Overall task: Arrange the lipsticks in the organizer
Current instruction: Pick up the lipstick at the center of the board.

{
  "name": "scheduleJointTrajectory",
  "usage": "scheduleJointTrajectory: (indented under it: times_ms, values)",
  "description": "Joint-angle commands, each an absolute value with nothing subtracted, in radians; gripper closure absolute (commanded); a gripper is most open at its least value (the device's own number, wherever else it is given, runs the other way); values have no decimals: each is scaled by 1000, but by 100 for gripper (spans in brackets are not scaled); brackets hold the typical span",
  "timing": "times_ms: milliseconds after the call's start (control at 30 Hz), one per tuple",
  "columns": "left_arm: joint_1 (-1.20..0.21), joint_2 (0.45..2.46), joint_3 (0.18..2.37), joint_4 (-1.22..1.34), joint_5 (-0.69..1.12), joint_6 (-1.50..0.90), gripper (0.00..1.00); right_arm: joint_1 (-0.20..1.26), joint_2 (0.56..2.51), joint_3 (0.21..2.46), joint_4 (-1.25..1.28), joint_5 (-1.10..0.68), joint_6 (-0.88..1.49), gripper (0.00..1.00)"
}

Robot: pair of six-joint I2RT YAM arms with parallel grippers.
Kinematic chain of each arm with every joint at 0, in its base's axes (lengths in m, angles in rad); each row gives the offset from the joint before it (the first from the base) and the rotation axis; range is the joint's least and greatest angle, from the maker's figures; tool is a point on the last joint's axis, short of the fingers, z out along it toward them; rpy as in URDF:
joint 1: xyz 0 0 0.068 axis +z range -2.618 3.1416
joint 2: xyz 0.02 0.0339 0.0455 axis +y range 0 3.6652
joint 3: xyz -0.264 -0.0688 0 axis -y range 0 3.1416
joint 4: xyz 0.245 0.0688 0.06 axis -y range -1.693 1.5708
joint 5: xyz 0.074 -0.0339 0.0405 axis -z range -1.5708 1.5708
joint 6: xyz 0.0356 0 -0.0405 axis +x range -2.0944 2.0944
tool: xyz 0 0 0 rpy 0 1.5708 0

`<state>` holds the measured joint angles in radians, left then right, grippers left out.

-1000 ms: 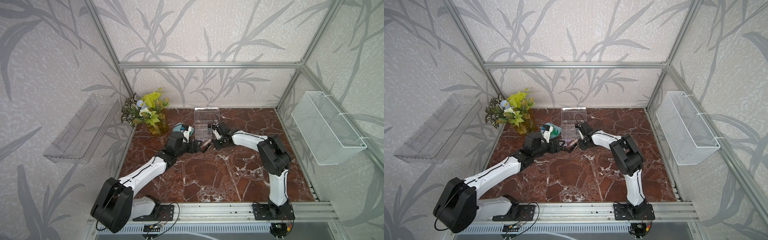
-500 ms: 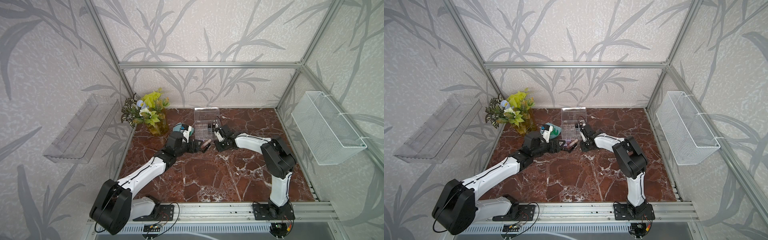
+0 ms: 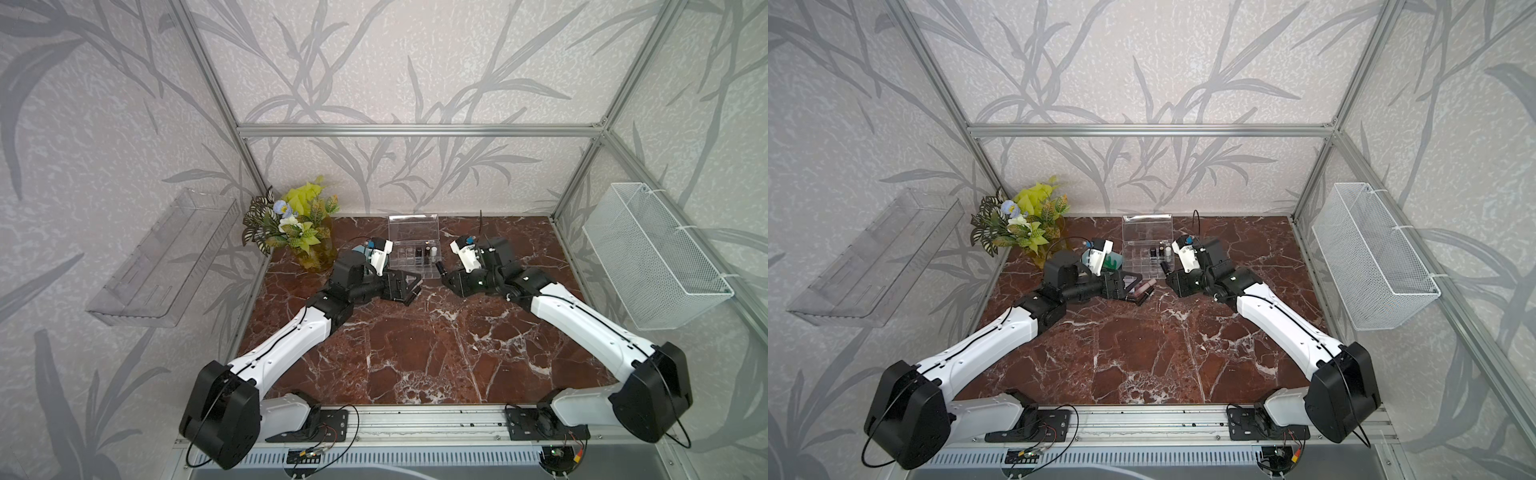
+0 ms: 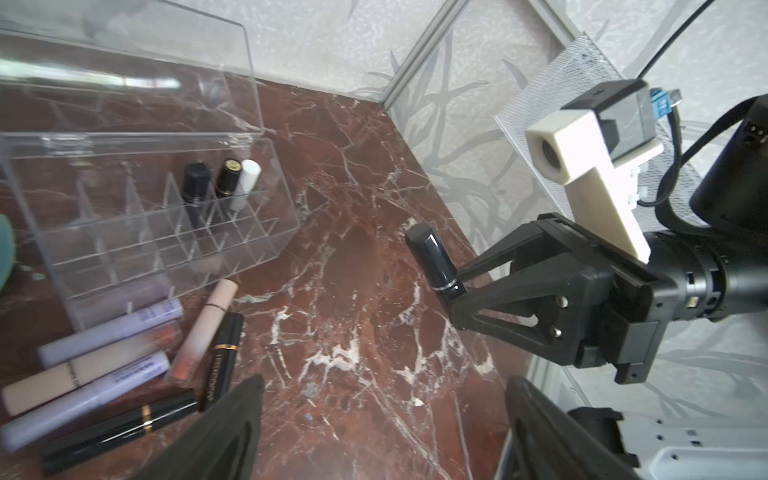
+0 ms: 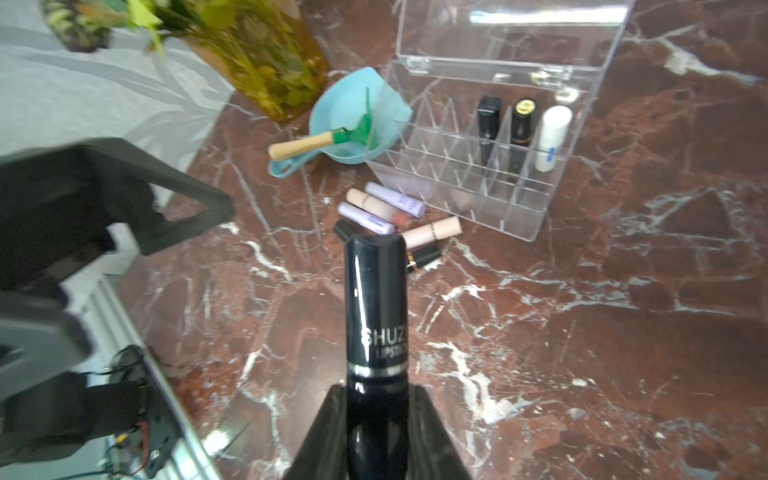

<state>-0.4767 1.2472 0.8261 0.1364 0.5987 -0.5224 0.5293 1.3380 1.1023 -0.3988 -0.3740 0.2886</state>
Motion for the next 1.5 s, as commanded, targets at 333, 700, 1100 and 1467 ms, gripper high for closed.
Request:
scheduleJointTrajectory:
  times_ms: [333, 700, 1100, 1467]
  values:
    - [-481, 1226, 848, 385, 818, -741, 26, 530, 1272, 1095, -319, -791, 443, 76]
    - [-488, 1218, 831, 465, 852, -798, 52, 531, 1260, 1083, -283, -836, 472, 76]
    - [-497, 1222, 819, 441, 876, -784, 40, 532, 1246, 1095, -285, -846, 481, 77]
    - [-510, 1225, 825, 446, 895, -796, 39, 531, 1244, 1107, -287, -853, 481, 77]
